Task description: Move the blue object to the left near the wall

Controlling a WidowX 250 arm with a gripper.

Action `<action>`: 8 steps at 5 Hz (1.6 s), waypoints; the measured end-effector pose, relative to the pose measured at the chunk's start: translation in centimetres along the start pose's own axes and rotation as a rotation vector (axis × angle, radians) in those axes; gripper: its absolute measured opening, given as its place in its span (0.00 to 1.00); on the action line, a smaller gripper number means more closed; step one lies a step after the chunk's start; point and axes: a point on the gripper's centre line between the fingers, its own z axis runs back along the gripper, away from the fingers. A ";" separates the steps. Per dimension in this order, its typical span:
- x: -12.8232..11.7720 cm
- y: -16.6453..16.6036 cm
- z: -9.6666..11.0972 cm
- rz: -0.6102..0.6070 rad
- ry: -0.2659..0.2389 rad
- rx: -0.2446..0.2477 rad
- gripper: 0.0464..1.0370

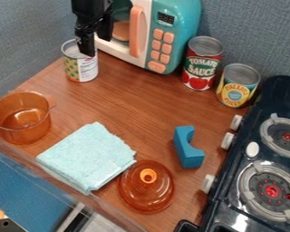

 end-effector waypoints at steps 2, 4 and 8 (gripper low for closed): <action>-2.8 2.9 -2.1 -0.087 0.021 0.077 0.96; -9.2 4.5 1.8 -0.402 0.026 -0.056 0.96; -21.2 8.7 -0.1 -0.821 0.111 -0.058 0.96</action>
